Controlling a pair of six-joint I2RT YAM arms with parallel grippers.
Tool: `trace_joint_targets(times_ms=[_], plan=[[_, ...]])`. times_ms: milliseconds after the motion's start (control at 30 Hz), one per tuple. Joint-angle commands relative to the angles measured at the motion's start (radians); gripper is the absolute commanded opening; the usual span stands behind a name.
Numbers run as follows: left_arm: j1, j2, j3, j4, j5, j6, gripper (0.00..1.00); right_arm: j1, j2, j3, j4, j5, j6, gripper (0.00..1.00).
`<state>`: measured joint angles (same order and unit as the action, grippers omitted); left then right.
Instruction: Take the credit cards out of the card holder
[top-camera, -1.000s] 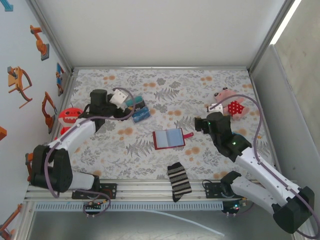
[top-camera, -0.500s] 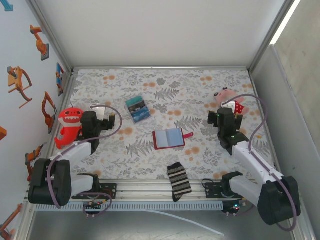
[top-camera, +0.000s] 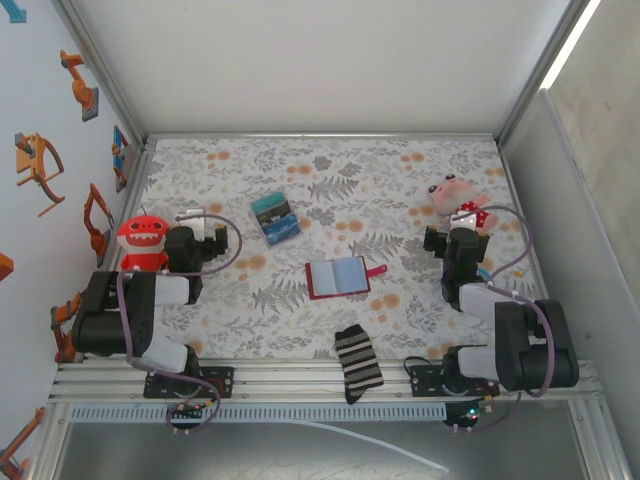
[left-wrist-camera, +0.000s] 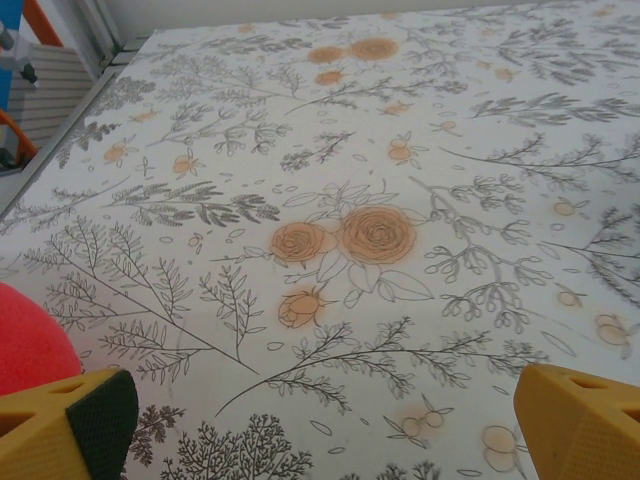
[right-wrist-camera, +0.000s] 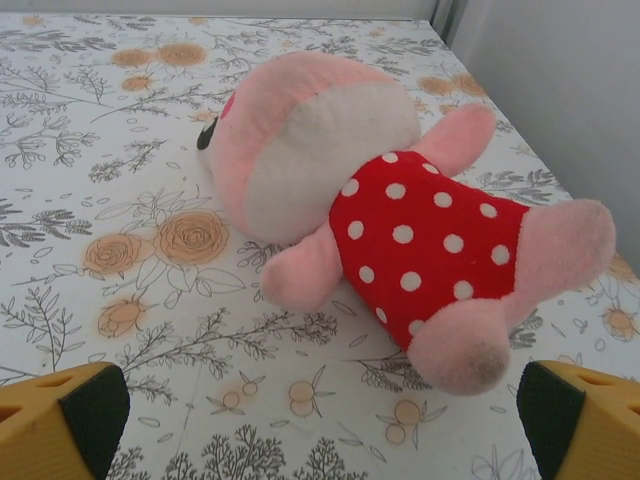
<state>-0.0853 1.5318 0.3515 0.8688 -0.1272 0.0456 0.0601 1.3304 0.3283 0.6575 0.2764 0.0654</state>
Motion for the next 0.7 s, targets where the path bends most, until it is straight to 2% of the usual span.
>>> trace_joint_targets(times_ms=[0,33,100,167,200,367,667], plan=[[0.028,0.001,0.047,-0.033,-0.016,-0.071,0.97,-0.031,0.049,0.002,0.191,-0.065,-0.028,0.99],[0.031,0.024,0.041,0.018,-0.002,-0.067,0.97,-0.047,0.071,0.005,0.195,-0.089,-0.014,0.99],[0.039,0.007,0.058,-0.042,0.005,-0.076,0.97,-0.062,0.142,-0.006,0.271,-0.119,-0.005,0.99],[0.051,0.019,0.054,-0.015,0.027,-0.082,0.97,-0.066,0.228,-0.011,0.378,-0.153,-0.012,0.99],[0.051,0.013,0.056,-0.029,0.026,-0.082,0.97,-0.069,0.209,-0.002,0.323,-0.172,-0.008,0.99],[0.051,0.011,0.059,-0.039,0.027,-0.082,0.97,-0.1,0.218,0.025,0.289,-0.289,-0.013,0.99],[0.05,0.011,0.058,-0.033,0.027,-0.082,0.97,-0.106,0.217,0.048,0.242,-0.27,0.0,1.0]])
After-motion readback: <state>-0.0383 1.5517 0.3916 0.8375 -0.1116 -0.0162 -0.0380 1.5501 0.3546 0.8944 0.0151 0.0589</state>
